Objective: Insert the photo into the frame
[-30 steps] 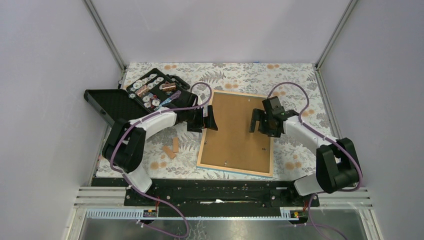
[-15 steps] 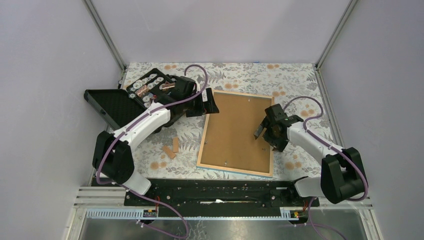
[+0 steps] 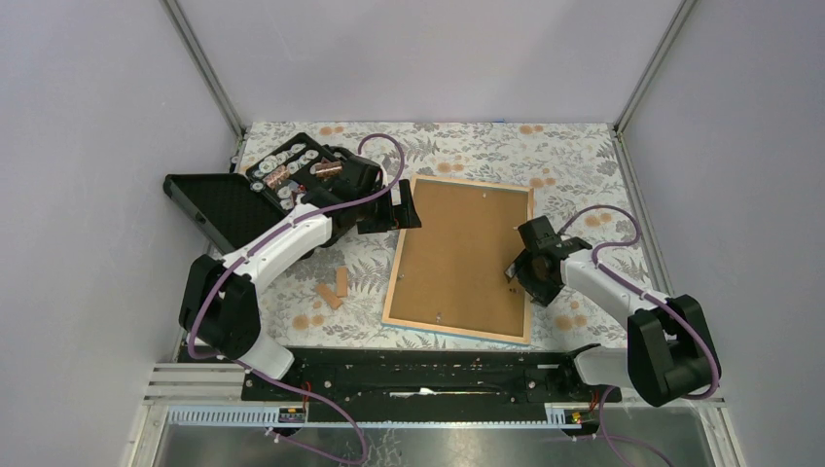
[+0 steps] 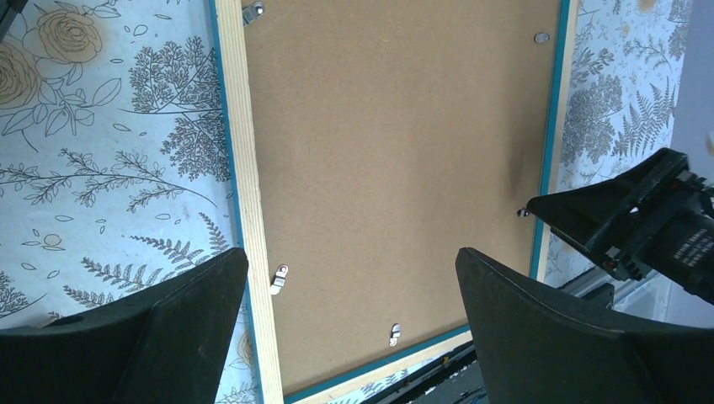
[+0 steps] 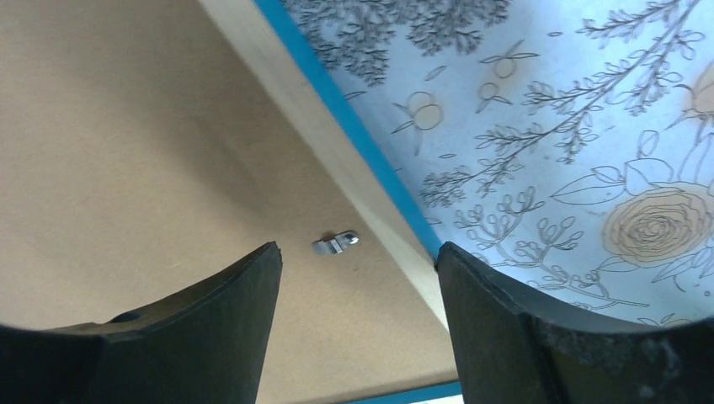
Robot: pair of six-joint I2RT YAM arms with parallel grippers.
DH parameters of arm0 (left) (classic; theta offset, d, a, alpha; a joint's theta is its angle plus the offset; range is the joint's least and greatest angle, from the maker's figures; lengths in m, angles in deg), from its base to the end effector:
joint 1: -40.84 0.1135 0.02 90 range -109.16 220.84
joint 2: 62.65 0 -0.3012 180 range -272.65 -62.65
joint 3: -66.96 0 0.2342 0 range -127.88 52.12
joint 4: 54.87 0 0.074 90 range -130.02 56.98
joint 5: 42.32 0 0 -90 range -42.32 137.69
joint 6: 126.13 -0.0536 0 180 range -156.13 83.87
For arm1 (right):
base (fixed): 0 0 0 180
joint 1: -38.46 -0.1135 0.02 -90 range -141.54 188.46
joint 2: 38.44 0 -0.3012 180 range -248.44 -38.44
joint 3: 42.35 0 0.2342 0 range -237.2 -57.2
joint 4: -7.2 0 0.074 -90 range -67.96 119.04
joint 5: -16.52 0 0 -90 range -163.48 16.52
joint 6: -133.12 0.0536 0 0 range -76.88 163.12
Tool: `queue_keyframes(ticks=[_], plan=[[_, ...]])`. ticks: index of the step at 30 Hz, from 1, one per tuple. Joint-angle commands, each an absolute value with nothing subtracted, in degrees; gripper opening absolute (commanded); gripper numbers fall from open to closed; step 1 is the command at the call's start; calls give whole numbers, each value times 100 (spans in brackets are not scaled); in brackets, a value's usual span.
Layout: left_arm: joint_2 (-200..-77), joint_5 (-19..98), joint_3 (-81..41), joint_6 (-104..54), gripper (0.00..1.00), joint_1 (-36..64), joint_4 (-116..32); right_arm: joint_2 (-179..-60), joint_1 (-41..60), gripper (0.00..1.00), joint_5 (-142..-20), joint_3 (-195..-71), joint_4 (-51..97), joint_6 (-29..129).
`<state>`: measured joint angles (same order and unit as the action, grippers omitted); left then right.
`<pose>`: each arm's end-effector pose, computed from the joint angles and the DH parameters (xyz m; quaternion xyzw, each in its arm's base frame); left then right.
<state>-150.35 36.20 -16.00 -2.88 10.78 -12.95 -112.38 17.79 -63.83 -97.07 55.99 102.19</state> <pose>0.2787 -0.1736 0.3031 0.0112 0.9253 -0.2719 0.2640 0.1953 0.0641 0.2082 0.3368 0.9185 0.0585 0.1988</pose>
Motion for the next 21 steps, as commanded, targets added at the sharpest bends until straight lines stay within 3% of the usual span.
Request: queue_keyframes(ticks=[1, 5, 11, 17, 21], plan=[[-14746, 3506, -1605, -327, 98, 1052, -1498, -11357, 1736, 73, -6515, -9399, 5347, 10623], [-14754, 3437, -1609, -318, 99, 1076, -1500, -11461, 1737, 66, -6571, -9416, 5328, 10561], [-14755, 3430, -1587, -308, 98, 1105, -1503, -11600, 1727, 65, -6689, -9370, 5336, 10329], [-14788, 3464, -1586, -318, 98, 1127, -1503, -11596, 1730, 54, -6815, -9207, 5322, 9932], [-14808, 3439, -1580, -313, 98, 1131, -1498, -11566, 1728, 39, -6781, -9197, 5331, 9452]])
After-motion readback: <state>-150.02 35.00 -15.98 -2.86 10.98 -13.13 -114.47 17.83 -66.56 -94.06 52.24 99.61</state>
